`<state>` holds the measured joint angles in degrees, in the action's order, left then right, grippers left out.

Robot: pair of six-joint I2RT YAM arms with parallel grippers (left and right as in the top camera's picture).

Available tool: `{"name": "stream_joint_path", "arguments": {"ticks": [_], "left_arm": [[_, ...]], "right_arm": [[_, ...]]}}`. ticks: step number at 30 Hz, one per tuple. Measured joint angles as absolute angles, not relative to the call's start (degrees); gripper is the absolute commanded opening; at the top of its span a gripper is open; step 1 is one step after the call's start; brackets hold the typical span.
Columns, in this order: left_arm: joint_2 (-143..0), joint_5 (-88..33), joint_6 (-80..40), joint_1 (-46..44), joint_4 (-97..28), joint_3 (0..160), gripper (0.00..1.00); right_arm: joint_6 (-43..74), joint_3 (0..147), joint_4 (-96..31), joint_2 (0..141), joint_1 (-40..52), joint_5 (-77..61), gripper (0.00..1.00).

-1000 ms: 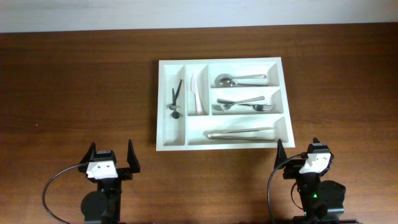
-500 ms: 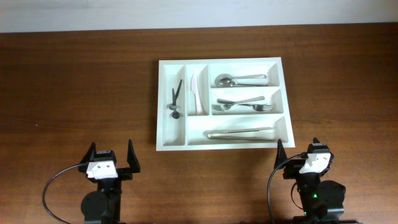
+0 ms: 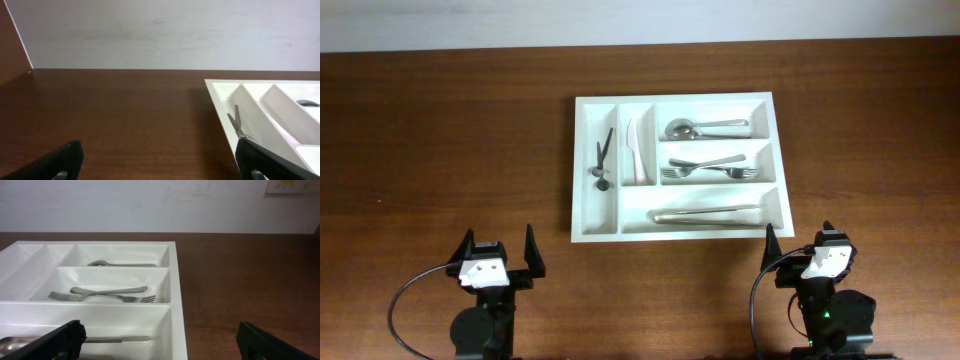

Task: Pack container

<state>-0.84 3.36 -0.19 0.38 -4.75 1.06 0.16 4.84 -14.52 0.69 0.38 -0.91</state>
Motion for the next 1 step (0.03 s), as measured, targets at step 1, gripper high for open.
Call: {"name": "stream_joint_path", "arguments": {"ticks": [1], "left_arm": [[-0.8, 3.4, -0.2, 0.4, -4.8, 1.1, 0.99]], "right_arm": [[0.1, 4.8, -14.5, 0.7, 0.4, -0.9, 0.99]]}}
